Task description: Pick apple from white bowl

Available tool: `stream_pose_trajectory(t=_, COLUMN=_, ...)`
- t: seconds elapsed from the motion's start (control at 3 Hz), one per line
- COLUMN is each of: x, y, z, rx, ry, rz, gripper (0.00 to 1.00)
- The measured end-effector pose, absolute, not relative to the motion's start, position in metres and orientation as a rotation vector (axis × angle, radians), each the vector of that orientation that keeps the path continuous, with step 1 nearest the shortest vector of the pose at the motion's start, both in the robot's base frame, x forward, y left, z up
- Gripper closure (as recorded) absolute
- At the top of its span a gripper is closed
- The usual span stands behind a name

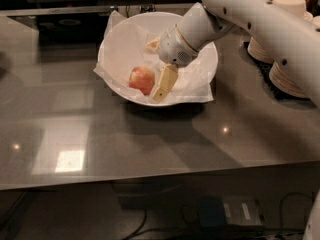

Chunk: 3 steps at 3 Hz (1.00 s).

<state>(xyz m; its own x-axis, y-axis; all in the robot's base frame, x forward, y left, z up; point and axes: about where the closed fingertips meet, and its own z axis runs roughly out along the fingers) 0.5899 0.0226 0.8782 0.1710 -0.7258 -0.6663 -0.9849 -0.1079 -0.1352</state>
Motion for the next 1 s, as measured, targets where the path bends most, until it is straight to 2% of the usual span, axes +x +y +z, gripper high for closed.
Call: stream_pose_trajectory(t=1.0, x=0.603, y=-0.006, z=0.940, rx=-1.905, ry=1.575, rz=0.467, gripper=0.00)
